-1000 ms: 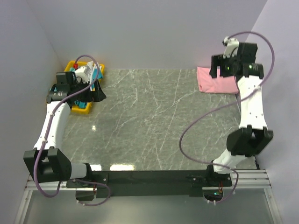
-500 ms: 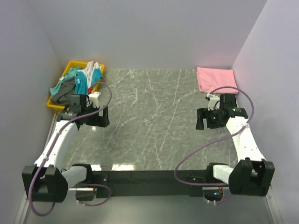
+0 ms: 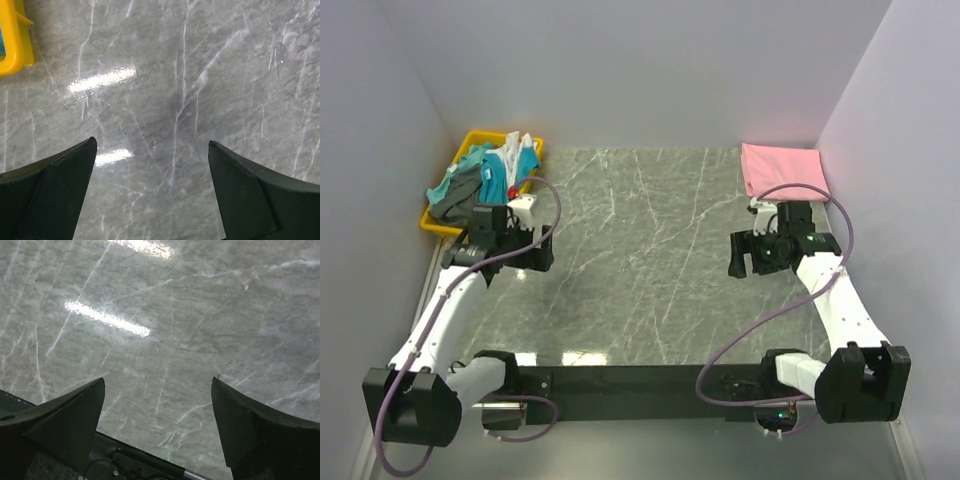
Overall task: Fold and stack the t-shirts
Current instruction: Neatly place the folded tshirt to the corner
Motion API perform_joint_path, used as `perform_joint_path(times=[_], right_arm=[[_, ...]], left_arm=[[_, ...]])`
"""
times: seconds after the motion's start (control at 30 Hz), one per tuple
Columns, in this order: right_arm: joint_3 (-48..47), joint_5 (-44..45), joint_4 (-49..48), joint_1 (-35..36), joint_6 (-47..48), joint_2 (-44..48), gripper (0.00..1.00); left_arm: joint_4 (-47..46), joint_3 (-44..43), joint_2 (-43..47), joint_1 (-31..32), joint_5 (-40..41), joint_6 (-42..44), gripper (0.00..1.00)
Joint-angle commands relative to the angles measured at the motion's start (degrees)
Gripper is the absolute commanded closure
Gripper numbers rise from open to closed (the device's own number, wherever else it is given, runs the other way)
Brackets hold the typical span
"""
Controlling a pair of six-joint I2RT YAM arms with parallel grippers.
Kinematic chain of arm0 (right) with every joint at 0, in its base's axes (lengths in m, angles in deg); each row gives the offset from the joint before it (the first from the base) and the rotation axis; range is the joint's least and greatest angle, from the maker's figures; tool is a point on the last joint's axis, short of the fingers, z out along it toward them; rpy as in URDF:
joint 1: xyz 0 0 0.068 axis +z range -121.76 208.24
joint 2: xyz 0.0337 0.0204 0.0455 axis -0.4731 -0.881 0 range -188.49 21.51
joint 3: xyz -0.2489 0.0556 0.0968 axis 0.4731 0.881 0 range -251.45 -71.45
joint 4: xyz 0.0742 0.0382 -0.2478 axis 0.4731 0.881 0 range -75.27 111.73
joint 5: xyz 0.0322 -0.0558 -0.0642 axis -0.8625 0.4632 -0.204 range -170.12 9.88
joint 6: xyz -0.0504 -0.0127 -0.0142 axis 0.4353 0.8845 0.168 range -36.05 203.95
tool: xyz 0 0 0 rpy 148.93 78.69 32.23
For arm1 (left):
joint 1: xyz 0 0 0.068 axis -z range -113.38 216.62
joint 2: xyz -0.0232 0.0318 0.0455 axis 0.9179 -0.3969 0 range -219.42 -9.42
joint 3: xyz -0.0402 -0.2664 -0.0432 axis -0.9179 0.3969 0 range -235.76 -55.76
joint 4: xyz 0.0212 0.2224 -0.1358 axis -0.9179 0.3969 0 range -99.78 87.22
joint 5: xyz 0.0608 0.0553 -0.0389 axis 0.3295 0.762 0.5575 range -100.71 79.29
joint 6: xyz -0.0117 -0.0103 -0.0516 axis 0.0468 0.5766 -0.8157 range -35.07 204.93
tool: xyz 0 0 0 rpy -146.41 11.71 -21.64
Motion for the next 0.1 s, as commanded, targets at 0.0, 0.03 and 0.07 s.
perform_joint_path(times=[0.0,0.03,0.07], right_arm=[[0.42,0.08,-1.94,1.16,-1.1,1.31,0.07],[0.07,-0.01,-1.86,1.24,-1.1,1.49,0.07],[-0.02,-0.01,-1.68,1.24,-1.1,1.66,0.07]], left_arm=[[-2.35,0.67,1.78,0.17,1.01,-0.49,0.01],[-2.35,0.59,1.95,0.17,1.36,-0.66,0.01],[-2.35,0.5,1.87,0.17,1.71,-0.66,0.0]])
